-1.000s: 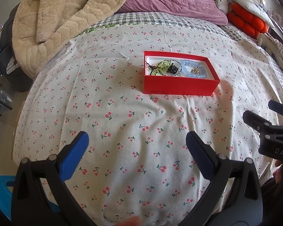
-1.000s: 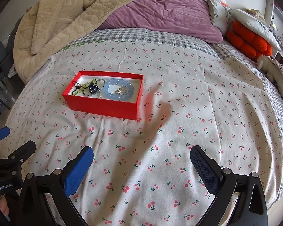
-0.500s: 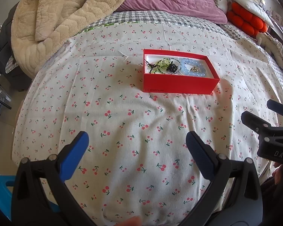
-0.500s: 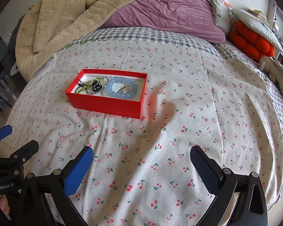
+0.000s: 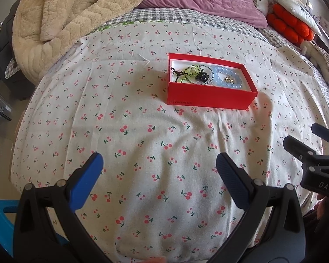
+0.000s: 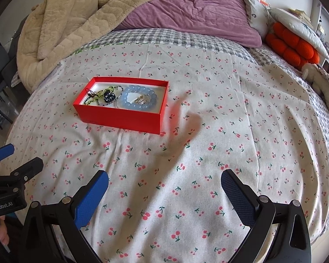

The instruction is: Organize jewelry

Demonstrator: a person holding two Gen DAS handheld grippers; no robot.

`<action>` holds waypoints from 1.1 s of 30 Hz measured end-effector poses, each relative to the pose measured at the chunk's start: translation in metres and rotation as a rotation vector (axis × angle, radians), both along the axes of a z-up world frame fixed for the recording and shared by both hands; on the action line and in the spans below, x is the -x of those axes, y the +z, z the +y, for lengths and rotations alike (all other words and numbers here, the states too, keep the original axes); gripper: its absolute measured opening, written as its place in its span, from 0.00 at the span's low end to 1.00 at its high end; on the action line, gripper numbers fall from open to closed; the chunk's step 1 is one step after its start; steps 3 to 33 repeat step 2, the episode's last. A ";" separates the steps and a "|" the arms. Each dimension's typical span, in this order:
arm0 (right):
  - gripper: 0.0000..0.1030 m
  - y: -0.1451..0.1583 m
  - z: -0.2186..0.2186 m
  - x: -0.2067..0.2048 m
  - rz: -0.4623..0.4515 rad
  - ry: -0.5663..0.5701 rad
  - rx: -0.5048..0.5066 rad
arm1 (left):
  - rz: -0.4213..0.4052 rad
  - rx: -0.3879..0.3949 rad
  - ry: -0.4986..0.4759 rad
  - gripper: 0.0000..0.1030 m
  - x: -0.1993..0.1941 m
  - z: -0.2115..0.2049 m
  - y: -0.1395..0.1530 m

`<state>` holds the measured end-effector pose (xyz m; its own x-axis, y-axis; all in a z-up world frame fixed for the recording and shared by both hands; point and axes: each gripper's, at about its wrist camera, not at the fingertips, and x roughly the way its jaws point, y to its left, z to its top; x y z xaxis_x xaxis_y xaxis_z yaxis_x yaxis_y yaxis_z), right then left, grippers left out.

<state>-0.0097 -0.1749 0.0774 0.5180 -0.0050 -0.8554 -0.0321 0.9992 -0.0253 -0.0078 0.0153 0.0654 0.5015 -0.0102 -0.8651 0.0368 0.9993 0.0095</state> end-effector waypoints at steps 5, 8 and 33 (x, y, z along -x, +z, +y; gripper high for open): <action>1.00 -0.002 -0.001 0.000 0.011 -0.002 -0.016 | 0.007 -0.010 0.012 0.99 -0.001 0.001 -0.002; 1.00 -0.002 -0.001 0.000 0.011 -0.002 -0.016 | 0.007 -0.010 0.012 0.99 -0.001 0.001 -0.002; 1.00 -0.002 -0.001 0.000 0.011 -0.002 -0.016 | 0.007 -0.010 0.012 0.99 -0.001 0.001 -0.002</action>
